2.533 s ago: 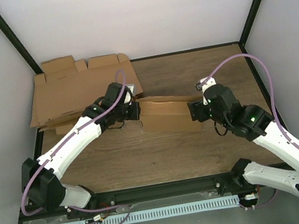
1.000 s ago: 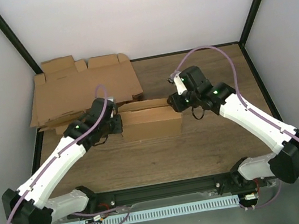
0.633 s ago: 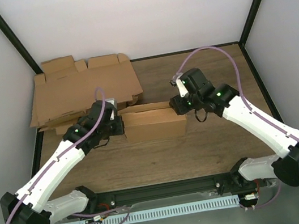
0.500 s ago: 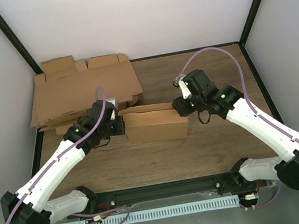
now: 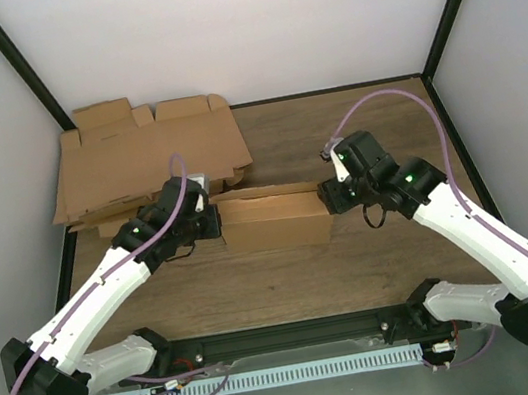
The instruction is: Fold the paper box
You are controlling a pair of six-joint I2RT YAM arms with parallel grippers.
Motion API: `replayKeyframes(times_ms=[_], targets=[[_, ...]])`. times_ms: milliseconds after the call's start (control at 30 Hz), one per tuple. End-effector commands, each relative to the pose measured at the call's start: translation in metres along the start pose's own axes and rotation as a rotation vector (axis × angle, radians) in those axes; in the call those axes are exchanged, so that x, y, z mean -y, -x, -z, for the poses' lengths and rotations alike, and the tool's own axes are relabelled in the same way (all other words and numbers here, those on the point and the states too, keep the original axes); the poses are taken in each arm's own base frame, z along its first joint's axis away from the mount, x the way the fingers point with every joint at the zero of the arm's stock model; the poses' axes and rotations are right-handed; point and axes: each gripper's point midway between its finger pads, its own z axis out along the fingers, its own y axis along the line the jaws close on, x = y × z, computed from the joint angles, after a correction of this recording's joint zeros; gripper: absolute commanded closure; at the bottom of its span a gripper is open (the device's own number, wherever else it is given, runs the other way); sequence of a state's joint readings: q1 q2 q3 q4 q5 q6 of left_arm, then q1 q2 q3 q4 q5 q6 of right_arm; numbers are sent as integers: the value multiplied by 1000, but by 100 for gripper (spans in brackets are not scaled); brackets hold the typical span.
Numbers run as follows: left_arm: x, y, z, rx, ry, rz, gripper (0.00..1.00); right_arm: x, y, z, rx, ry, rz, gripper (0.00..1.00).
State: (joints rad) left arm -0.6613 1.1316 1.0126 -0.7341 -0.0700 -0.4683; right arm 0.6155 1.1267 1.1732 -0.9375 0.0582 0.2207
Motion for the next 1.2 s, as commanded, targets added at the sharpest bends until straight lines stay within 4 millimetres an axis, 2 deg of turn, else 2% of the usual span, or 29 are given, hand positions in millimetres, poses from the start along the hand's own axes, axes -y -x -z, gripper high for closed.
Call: replayKeyframes(times_ms=[0,200,400,467,567,800,900,1167], targets=[[5,6,6,35,-29,0,95,1,3,8,17,-12,-13,39],[5,7,8,39,-28,4,95,-7,-4,-3,-38,28,-35,59],[4,5,7,38,-26,8,95,-5,-21,-3,-135,8,-120,63],[3,3,6,36,-28,8,95,-6,-26,-6,-153,9,-136,76],[4,3,6,37,-34,13,95,-7,-31,-8,-162,20,-159,85],[5,-2,4,34,-45,19,95,-17,-18,2,-137,71,-229,92],[5,-6,1,29,-39,20,96,-20,-17,2,-188,63,-281,94],[7,-11,0,46,-33,23,96,-9,-33,-13,-366,-69,-331,99]])
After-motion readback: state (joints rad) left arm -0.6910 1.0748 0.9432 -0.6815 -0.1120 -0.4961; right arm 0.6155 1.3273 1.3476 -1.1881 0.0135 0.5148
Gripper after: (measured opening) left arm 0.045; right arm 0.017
